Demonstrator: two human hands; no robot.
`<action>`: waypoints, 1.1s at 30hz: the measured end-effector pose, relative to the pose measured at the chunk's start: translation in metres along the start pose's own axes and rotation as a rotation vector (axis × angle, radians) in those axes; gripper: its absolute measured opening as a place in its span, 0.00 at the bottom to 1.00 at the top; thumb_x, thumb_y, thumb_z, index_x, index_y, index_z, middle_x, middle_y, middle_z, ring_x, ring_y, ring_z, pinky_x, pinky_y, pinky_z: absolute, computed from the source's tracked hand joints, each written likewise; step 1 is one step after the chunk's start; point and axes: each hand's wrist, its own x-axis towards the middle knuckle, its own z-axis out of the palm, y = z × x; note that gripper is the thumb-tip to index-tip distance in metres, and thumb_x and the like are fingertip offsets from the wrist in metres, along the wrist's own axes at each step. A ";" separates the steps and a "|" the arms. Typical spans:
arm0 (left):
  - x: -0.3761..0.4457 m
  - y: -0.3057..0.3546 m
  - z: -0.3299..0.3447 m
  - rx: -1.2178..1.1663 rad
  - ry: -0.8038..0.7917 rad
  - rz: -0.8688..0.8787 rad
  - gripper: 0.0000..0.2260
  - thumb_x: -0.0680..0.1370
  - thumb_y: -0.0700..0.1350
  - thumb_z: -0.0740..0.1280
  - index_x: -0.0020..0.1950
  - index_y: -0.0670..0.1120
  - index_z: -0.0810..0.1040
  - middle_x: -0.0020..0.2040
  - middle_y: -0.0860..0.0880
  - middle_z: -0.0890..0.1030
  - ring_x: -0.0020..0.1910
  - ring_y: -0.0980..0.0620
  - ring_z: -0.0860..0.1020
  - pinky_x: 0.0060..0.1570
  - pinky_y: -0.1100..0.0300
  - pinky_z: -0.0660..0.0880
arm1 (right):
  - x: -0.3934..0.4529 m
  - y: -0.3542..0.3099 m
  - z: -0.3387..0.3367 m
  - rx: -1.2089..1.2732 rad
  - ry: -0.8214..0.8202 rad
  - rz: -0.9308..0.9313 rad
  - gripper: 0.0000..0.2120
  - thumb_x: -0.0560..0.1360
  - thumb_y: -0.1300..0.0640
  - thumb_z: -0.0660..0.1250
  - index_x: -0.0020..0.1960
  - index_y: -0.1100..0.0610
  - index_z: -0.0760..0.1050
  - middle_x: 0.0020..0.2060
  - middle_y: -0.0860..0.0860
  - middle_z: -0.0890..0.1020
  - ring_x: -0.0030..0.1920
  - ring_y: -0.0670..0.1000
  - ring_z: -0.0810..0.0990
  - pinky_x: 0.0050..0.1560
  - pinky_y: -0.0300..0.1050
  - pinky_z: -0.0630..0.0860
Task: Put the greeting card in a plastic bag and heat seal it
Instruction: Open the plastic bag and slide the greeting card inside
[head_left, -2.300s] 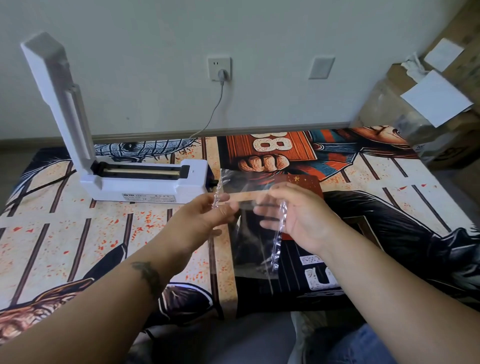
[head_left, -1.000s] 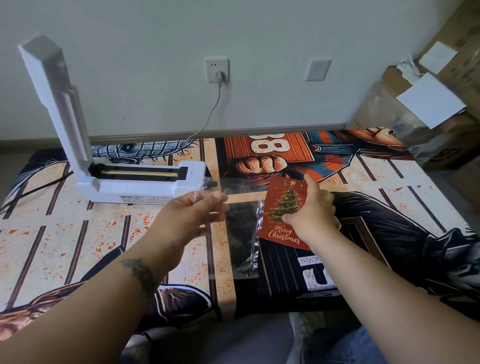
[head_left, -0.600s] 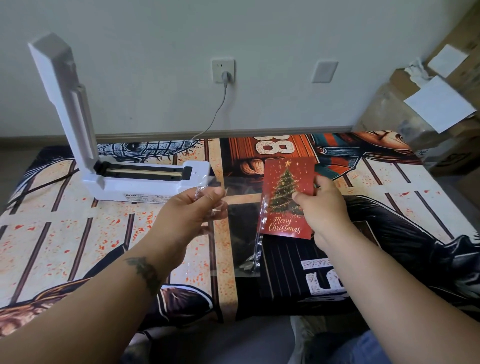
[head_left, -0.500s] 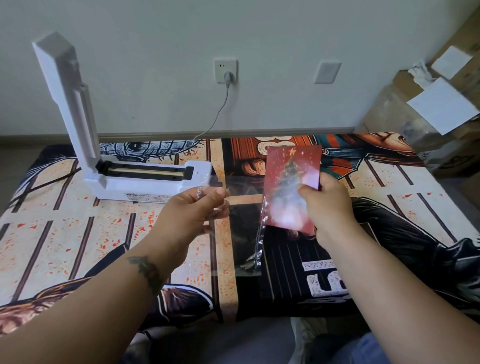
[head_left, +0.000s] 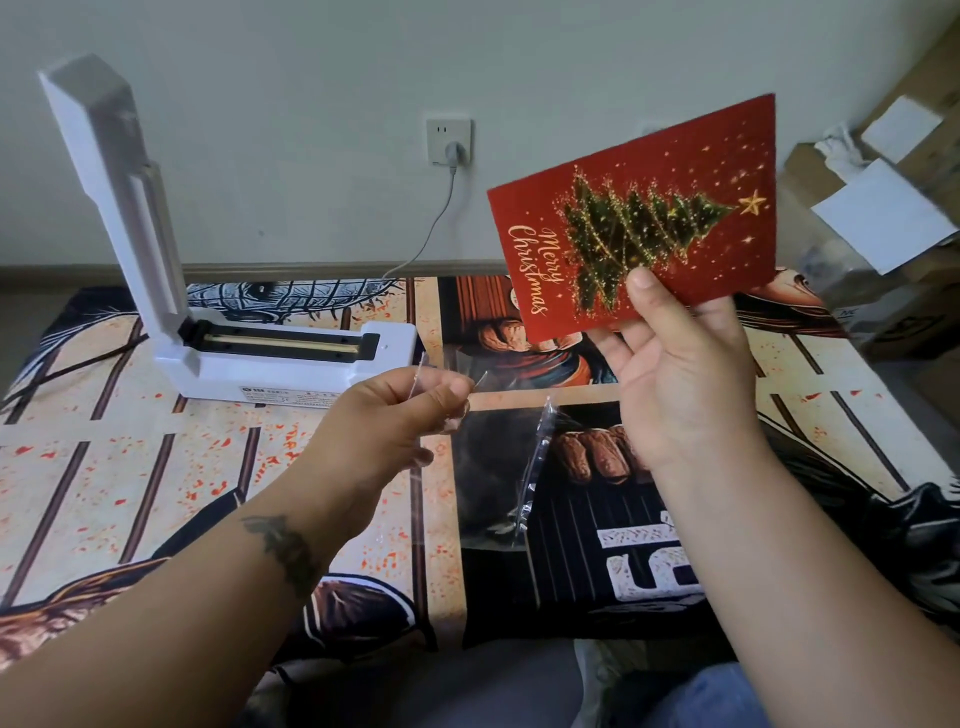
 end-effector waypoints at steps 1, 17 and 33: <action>0.000 0.000 0.001 0.003 -0.006 0.005 0.09 0.68 0.56 0.73 0.39 0.52 0.85 0.36 0.54 0.84 0.39 0.55 0.79 0.40 0.55 0.70 | 0.000 0.000 0.001 0.000 -0.007 0.007 0.09 0.75 0.64 0.67 0.50 0.51 0.78 0.52 0.50 0.83 0.55 0.55 0.83 0.47 0.50 0.80; -0.003 0.005 0.005 0.039 -0.098 0.028 0.05 0.67 0.53 0.73 0.40 0.55 0.86 0.31 0.58 0.81 0.29 0.63 0.76 0.38 0.58 0.68 | -0.006 0.004 0.008 -0.032 -0.114 0.073 0.11 0.75 0.65 0.65 0.54 0.53 0.76 0.58 0.55 0.80 0.61 0.61 0.78 0.60 0.65 0.74; -0.002 0.004 0.002 -0.015 -0.132 0.033 0.10 0.65 0.54 0.74 0.43 0.54 0.86 0.32 0.58 0.82 0.30 0.63 0.76 0.39 0.56 0.66 | -0.005 0.011 0.004 -0.109 -0.136 0.084 0.13 0.75 0.64 0.66 0.58 0.57 0.75 0.60 0.56 0.80 0.60 0.60 0.79 0.55 0.61 0.78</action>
